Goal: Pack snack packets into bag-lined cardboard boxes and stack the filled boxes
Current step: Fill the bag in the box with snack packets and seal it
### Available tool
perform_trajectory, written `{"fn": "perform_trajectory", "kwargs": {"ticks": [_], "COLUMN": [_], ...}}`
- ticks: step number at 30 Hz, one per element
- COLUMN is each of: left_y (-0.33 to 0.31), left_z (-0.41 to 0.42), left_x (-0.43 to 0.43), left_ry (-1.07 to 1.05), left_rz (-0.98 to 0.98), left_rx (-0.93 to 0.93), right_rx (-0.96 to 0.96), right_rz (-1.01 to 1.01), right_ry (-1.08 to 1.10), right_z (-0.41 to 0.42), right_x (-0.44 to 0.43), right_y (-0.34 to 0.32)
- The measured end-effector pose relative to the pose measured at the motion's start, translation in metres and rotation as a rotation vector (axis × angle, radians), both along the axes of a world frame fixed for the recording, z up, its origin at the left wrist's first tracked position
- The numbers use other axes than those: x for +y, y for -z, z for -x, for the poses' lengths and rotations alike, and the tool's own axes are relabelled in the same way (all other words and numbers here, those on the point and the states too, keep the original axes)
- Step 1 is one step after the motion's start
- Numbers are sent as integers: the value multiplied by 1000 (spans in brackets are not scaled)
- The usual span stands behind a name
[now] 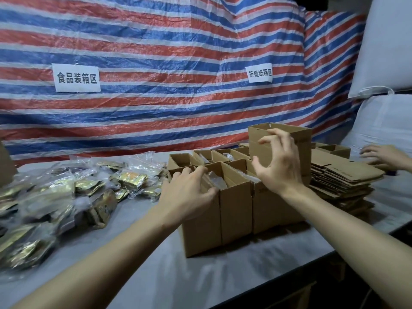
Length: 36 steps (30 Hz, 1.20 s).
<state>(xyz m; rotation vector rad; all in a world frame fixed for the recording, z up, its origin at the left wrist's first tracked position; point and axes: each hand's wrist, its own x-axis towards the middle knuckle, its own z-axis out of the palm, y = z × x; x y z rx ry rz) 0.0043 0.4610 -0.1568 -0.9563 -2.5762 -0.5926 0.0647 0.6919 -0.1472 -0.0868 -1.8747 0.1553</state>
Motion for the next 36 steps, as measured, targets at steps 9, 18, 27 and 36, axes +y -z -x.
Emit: {"fn": "perform_trajectory", "kwargs": {"ticks": [9,18,27,36], "left_y": [-14,11,35,42], "left_z": [9,54,91,99], "left_x": [-135,-378,-553,-563], "left_ry": [-146,-733,-1298,-1202], "left_rz": [-231,79,328,78], "left_rx": [205,199,137,210], "right_rx": [-225,-430,-532,-591], "right_rz": [-65,58,62,71], "right_ry": [-548,-917,-1083,-1103], "right_z": [36,95,120,126], "right_x": [-152,-325,-421,-435], "right_y": [-1,13,19,31]}}
